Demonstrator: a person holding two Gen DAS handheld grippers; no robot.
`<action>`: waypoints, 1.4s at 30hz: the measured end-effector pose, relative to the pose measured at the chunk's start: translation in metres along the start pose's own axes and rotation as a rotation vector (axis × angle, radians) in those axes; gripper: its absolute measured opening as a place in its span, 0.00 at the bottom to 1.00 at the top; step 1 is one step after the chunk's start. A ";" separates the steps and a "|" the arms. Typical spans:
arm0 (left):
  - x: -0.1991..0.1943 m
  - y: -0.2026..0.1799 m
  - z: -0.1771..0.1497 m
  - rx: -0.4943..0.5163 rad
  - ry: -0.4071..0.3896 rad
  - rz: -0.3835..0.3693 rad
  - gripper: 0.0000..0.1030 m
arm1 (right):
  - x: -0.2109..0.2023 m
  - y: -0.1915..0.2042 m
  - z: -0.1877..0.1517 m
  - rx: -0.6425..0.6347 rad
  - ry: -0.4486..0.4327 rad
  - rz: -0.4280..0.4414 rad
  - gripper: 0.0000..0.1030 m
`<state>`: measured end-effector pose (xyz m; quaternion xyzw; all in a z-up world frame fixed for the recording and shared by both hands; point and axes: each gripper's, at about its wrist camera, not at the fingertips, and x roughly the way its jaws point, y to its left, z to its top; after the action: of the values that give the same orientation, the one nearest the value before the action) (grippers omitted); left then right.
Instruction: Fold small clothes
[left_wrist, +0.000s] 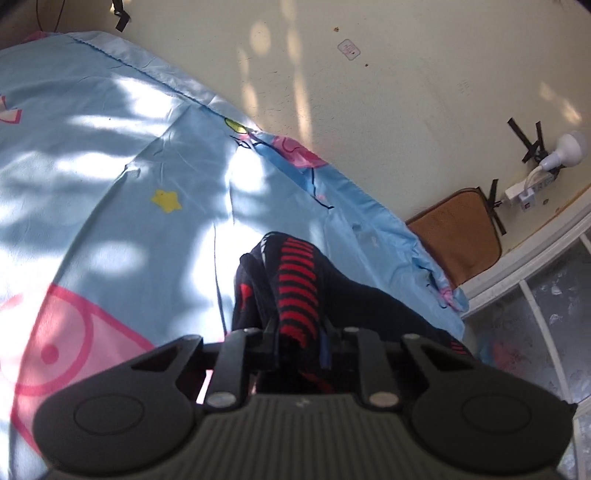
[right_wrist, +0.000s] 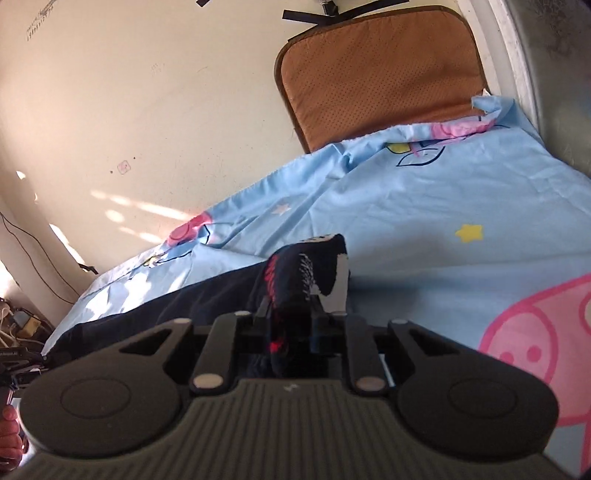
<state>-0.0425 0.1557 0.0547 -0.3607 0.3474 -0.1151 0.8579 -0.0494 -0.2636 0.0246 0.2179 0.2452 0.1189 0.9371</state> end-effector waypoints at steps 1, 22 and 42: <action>-0.012 -0.002 0.002 -0.025 -0.004 -0.055 0.15 | -0.009 -0.001 0.001 0.068 0.006 0.080 0.20; -0.050 0.039 -0.017 -0.135 -0.101 -0.035 0.45 | -0.072 -0.014 -0.031 0.122 -0.113 0.060 0.50; 0.090 -0.038 -0.048 0.116 0.136 -0.094 0.13 | -0.016 0.016 -0.069 0.116 -0.015 -0.102 0.51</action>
<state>-0.0073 0.0624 0.0112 -0.3175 0.3803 -0.1995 0.8454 -0.0998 -0.2311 -0.0154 0.2598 0.2555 0.0549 0.9296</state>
